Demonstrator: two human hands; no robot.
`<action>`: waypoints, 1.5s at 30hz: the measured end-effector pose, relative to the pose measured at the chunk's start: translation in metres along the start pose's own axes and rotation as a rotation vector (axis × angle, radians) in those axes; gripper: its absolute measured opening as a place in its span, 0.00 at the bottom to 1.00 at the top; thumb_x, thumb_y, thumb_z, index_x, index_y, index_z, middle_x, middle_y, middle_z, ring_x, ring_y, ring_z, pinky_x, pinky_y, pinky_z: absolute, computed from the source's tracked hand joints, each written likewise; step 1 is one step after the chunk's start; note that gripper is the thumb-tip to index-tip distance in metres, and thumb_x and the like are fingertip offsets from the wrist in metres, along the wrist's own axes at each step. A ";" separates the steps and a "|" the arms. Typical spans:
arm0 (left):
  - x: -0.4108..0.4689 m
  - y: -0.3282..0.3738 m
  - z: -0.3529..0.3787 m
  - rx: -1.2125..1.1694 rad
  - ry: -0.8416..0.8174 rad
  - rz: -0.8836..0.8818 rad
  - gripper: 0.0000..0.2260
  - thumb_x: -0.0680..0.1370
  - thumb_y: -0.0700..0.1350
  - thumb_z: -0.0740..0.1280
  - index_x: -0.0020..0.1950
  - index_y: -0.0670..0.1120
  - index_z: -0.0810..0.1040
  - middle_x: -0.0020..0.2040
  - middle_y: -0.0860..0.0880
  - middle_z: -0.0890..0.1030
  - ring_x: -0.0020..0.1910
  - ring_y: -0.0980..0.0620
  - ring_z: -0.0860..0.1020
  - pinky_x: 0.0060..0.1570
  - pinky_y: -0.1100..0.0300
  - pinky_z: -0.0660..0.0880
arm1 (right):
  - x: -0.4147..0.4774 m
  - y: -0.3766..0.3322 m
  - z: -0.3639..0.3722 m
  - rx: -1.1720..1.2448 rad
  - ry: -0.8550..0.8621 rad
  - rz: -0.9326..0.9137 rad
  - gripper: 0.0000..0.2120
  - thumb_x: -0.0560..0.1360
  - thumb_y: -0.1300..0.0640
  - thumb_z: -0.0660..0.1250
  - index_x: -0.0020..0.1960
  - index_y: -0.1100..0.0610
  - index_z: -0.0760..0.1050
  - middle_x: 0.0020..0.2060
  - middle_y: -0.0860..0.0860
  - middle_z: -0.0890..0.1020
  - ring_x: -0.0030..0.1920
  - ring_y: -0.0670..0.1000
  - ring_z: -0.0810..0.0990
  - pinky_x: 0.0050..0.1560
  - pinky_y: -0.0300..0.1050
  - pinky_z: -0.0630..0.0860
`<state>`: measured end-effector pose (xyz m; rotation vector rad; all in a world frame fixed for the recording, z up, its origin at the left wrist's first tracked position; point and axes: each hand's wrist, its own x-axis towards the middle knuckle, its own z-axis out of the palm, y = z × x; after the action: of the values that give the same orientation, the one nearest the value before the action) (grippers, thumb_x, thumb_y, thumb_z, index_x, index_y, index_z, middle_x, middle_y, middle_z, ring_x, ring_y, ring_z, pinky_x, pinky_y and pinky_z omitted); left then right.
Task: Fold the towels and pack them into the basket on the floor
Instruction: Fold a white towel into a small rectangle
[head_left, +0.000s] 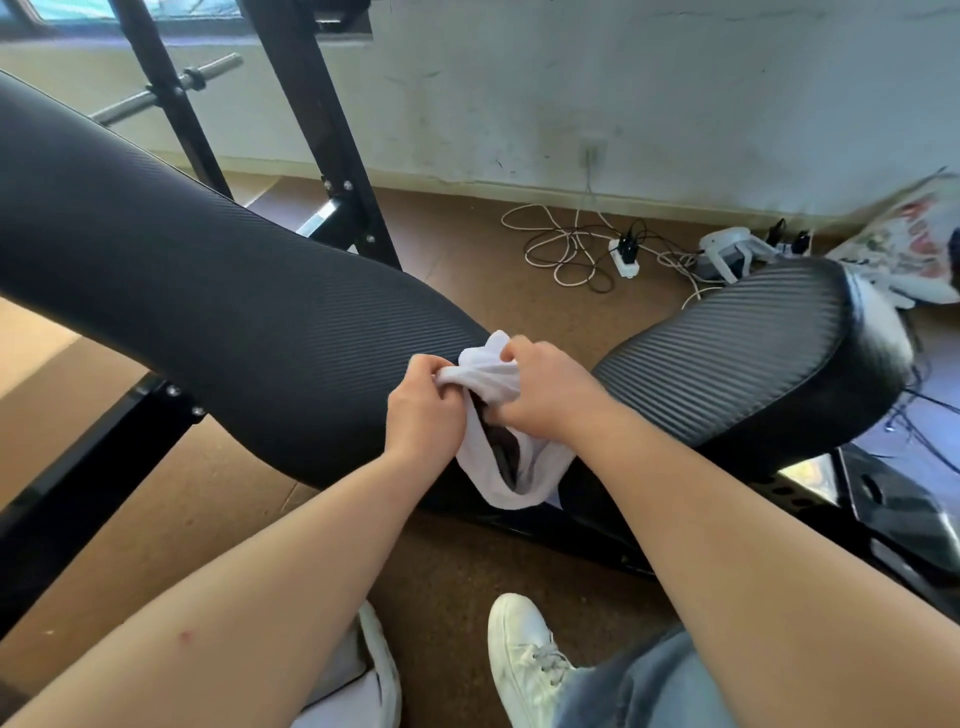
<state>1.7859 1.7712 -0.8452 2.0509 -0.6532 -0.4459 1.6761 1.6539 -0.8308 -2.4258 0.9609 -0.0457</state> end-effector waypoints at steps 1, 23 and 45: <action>0.000 0.001 -0.007 -0.033 0.022 -0.012 0.08 0.80 0.41 0.62 0.57 0.51 0.75 0.48 0.51 0.79 0.46 0.54 0.78 0.39 0.59 0.73 | -0.001 0.002 0.001 0.000 -0.104 0.055 0.43 0.68 0.41 0.77 0.76 0.48 0.61 0.69 0.54 0.69 0.67 0.59 0.73 0.60 0.57 0.77; -0.003 -0.029 -0.062 -0.078 -0.032 -0.003 0.09 0.81 0.49 0.61 0.49 0.49 0.79 0.46 0.48 0.83 0.47 0.48 0.81 0.47 0.50 0.78 | 0.010 -0.038 0.032 0.575 -0.217 0.224 0.46 0.55 0.29 0.78 0.68 0.45 0.70 0.59 0.49 0.79 0.59 0.53 0.80 0.57 0.54 0.80; 0.012 -0.006 -0.043 -0.634 -0.235 -0.506 0.18 0.74 0.50 0.65 0.59 0.43 0.82 0.58 0.37 0.84 0.57 0.41 0.83 0.61 0.45 0.78 | 0.004 -0.032 0.011 0.131 -0.112 0.044 0.20 0.63 0.36 0.72 0.52 0.43 0.77 0.66 0.53 0.73 0.67 0.58 0.72 0.59 0.56 0.76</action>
<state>1.8205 1.7946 -0.8286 1.5387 -0.0784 -1.0511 1.7016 1.6753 -0.8251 -2.2616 0.9305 0.0404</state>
